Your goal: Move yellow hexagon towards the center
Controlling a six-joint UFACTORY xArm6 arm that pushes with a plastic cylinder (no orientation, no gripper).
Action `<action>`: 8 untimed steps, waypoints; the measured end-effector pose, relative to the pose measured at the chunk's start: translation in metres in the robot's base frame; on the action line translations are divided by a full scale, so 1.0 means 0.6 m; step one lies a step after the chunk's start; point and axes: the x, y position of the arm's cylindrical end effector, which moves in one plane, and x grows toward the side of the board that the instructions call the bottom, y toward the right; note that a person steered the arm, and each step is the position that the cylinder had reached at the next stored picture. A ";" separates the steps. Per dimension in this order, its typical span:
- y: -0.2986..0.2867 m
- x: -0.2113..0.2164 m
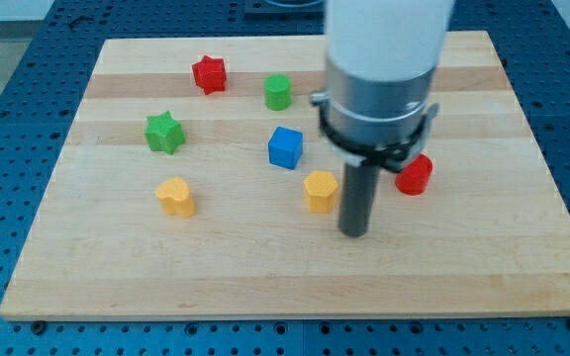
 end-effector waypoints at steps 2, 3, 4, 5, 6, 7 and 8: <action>-0.029 -0.050; -0.029 -0.006; -0.039 0.026; -0.085 0.001; -0.127 -0.040; -0.142 -0.063; -0.142 -0.030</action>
